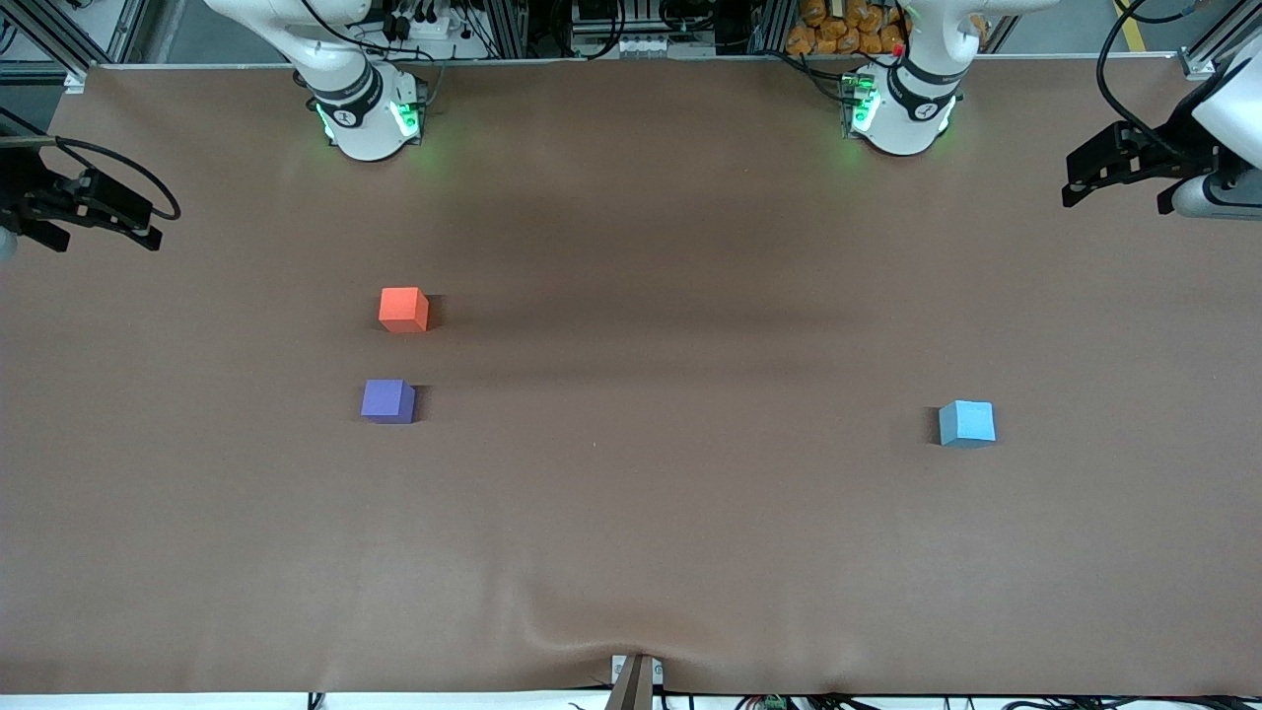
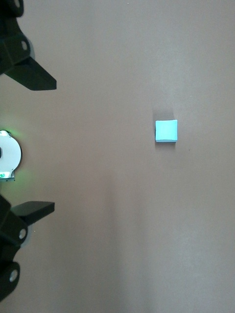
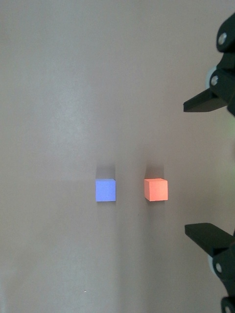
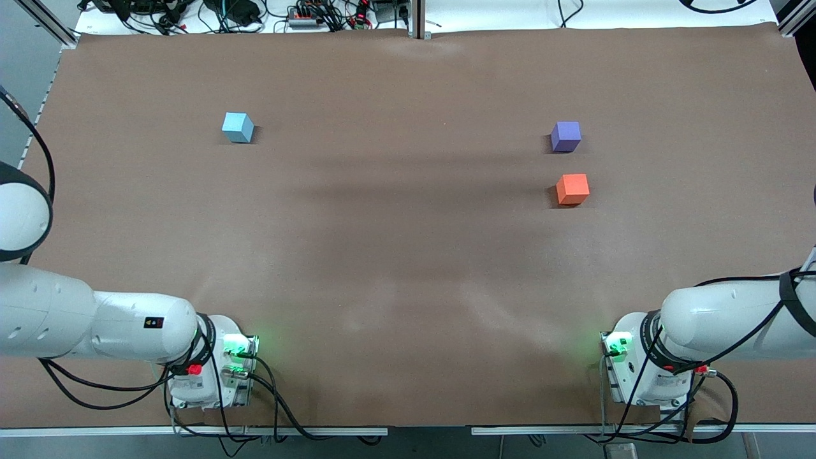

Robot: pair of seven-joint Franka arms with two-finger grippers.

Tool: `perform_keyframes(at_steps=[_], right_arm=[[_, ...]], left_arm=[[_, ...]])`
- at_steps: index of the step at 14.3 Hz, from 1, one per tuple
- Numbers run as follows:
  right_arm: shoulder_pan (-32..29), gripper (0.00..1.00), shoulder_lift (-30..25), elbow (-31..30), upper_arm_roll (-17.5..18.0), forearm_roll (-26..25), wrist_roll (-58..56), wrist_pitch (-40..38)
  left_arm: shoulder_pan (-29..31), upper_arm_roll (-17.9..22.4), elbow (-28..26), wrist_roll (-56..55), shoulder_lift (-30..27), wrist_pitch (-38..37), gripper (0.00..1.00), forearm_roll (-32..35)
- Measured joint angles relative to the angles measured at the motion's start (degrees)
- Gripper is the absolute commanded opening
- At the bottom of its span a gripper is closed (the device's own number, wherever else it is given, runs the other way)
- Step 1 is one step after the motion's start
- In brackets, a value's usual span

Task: Place blue block between orange and purple blocks
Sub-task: 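Reach the left gripper to the light-blue cube and grasp it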

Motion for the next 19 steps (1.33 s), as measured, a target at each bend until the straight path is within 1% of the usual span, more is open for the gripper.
perform_keyframes(at_steps=[5,8,10,13,16,19], right_arm=[[0.00,1.00,0.01,-0.06,0.00,0.00,0.00,0.01],[0.00,1.00,0.12,-0.13,0.00,0.00,0.00,0.02],[0.00,1.00,0.22,-0.17,-0.01,0.00,0.00,0.02],[0.00,1.00,0.28,-0.22,0.00,0.00,0.00,0.10],[0.00,1.00,0.35,-0.26,0.01,0.01,-0.01,0.13],[0.00,1.00,0.37,-0.27,0.01,0.04,-0.01,0.42]], left_arm=[[-0.01,-0.08,0.00,0.82,0.77,0.00,1.00,0.00],[-0.01,-0.15,-0.15,0.82,4.35,0.43,1.00,0.81],[0.00,-0.16,-0.50,0.89,8.79,4.53,1.00,2.70],[-0.03,-0.21,-0.97,0.96,16.93,12.86,1.00,3.09],[-0.10,-0.28,-1.17,0.96,24.54,19.40,1.00,3.19],[-0.03,-0.19,-2.54,0.96,30.09,27.61,1.00,3.26]])
